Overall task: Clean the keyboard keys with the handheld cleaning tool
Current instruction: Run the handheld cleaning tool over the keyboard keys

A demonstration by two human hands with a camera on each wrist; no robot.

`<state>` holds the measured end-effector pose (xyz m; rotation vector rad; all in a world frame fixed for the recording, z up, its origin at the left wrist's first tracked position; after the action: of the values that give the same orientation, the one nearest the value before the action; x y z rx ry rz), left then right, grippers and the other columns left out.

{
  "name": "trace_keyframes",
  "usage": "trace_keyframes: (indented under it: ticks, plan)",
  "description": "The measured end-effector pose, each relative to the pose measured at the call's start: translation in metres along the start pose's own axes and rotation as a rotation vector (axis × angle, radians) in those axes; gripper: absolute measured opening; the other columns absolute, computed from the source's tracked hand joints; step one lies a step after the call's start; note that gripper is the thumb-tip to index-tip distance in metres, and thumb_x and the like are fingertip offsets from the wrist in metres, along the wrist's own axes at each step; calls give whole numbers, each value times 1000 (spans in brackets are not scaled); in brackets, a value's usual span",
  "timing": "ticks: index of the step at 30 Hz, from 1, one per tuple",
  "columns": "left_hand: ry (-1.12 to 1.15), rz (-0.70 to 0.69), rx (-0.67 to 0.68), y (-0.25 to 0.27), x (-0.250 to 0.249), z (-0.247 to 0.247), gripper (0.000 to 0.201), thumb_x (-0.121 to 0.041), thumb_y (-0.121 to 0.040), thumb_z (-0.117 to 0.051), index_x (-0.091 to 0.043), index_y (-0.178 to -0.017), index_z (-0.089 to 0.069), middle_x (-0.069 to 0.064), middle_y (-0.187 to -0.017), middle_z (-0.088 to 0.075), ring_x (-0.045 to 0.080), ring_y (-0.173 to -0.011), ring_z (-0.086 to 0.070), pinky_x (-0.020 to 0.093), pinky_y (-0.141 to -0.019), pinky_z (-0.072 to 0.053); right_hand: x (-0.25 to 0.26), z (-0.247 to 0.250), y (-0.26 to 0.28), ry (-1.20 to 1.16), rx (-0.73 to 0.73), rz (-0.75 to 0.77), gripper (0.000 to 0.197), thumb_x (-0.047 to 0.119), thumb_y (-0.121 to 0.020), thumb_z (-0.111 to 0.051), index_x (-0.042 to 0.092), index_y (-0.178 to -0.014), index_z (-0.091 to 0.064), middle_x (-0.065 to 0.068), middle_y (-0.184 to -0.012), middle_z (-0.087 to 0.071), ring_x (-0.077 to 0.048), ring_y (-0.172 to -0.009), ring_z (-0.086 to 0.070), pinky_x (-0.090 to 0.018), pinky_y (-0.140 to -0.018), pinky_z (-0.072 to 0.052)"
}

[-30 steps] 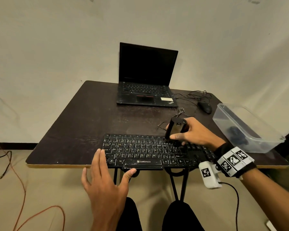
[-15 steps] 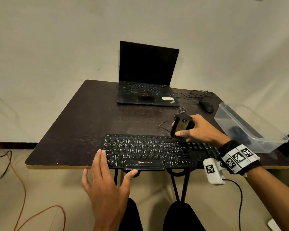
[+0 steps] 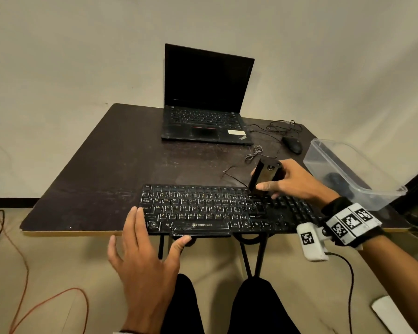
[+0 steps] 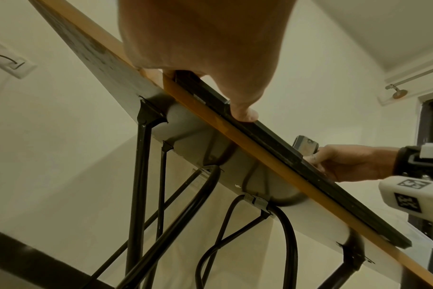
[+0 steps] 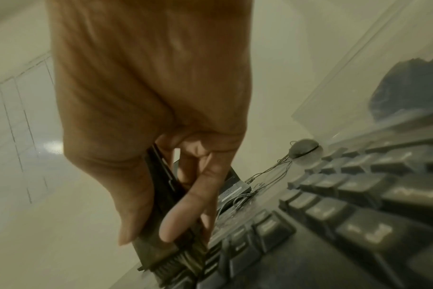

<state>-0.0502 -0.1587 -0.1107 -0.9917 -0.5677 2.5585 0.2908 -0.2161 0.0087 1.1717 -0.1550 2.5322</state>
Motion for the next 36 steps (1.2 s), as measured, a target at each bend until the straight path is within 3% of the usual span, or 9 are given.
trace_keyframes:
  ticks: [7,11,15,18,21,25,30,33,36]
  plan:
    - [11,17,13,1,1,0,104,-79,-85,-49,-6,-158,-39,7,-166,-38,27,-149,-41,59,-123,-20,5,-2,12,-14,-44,-27,26,10,-89,-83,19,-111,-72,-4,-104,-80,-13,-76,-80,-22,-61,-61]
    - [21,23,20,1,1,1,104,-80,-85,-48,-6,-158,-38,7,-166,-37,25,-151,-38,59,-124,-20,5,-11,23,-31,4,6,31,14,-90,-83,12,-119,-74,-4,-106,-82,-23,-89,-80,-31,-69,-66]
    - [29,28,23,2,0,2,105,-79,-85,-50,-6,-158,-37,8,-166,-37,26,-151,-38,59,-124,-20,3,-7,21,113,-88,21,30,20,-89,-85,16,-117,-75,-4,-98,-82,-26,-79,-78,-42,-72,-66]
    - [40,34,20,1,-1,3,105,-79,-84,-51,-7,-158,-37,8,-166,-36,26,-151,-37,59,-125,-20,10,-16,19,46,25,63,31,15,-89,-85,10,-117,-75,-9,-101,-81,-22,-83,-78,-35,-71,-66]
    - [35,33,27,1,0,2,105,-79,-84,-52,-7,-159,-36,7,-166,-36,25,-152,-37,60,-125,-21,10,-13,12,80,-51,52,30,16,-88,-86,13,-116,-75,-7,-105,-81,-29,-92,-79,-46,-82,-66]
    - [38,31,28,2,0,4,105,-78,-84,-53,-6,-159,-35,7,-166,-36,25,-153,-36,60,-125,-20,16,-17,15,94,47,85,31,15,-89,-85,16,-119,-76,-4,-107,-82,-23,-97,-79,-39,-89,-64]
    - [43,29,33,2,0,3,105,-78,-85,-52,-6,-159,-35,8,-166,-36,24,-153,-35,60,-125,-19,12,-11,13,58,-5,32,26,16,-89,-83,23,-112,-74,-7,-106,-81,-17,-81,-79,-41,-77,-67]
    - [53,29,24,2,-1,3,104,-78,-85,-52,-6,-159,-35,8,-166,-36,25,-153,-36,59,-126,-19,16,-18,18,59,50,41,30,18,-90,-84,17,-119,-75,-9,-104,-81,-32,-87,-80,-51,-77,-64]
    - [45,28,27,2,0,2,105,-77,-84,-53,-6,-159,-35,8,-166,-36,26,-152,-37,60,-125,-20,15,-15,13,34,0,28,29,14,-91,-83,15,-118,-74,-11,-106,-81,-21,-79,-79,-41,-74,-65]
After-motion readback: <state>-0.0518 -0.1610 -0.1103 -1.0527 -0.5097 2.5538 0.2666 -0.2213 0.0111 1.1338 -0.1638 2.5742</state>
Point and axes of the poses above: each hand's wrist, its own y-axis away from the middle knuckle, its own z-axis out of the back of the hand, x = y × z, the point moved 5 cm from there along -y, towards the middle knuckle
